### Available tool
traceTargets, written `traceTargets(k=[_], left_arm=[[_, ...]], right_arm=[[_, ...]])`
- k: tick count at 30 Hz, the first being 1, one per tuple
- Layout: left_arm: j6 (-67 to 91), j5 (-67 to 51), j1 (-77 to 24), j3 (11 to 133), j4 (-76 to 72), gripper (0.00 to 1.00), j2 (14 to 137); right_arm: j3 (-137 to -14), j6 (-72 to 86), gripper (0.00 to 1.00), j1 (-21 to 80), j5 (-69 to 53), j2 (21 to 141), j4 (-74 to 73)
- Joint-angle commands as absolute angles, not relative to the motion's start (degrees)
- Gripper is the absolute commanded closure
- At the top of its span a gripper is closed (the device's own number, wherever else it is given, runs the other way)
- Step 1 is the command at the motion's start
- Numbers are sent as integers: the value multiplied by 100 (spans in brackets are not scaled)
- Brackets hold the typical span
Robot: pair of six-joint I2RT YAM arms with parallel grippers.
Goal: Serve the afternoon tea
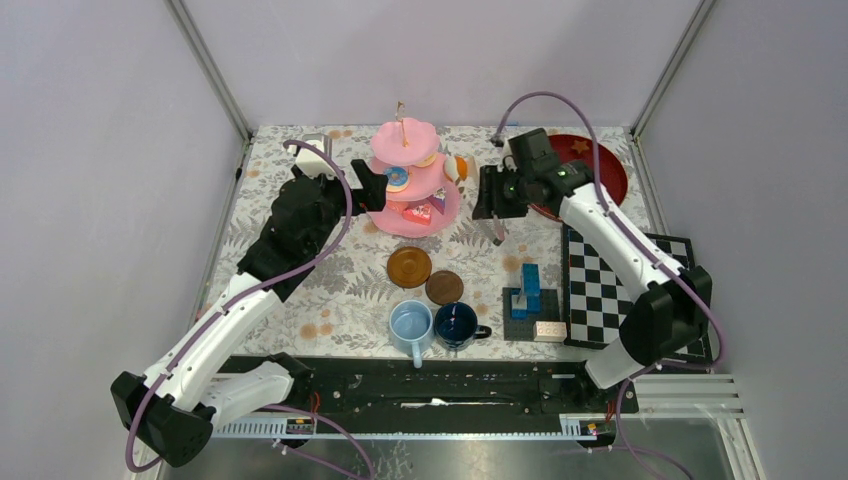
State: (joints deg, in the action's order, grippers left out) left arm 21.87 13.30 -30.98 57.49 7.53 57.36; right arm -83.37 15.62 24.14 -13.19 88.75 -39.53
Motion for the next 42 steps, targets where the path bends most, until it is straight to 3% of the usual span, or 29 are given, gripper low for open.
traceTargets(k=[1, 15, 30, 42], left_arm=[[2120, 1353, -3057, 5818, 584, 1, 5641], [2118, 1351, -3050, 5827, 606, 1, 5624], [2131, 1325, -3050, 5818, 606, 1, 5638], [2136, 1309, -3050, 5816, 605, 1, 5650]], right_arm=[[-8677, 1745, 74, 2771, -1309, 9153, -3840], [-9926, 1532, 69, 3280, -819, 10394, -4272], [-9937, 1466, 43, 3453, -699, 10529, -4360], [-9913, 1459, 37, 3460, -545, 10275, -4428]])
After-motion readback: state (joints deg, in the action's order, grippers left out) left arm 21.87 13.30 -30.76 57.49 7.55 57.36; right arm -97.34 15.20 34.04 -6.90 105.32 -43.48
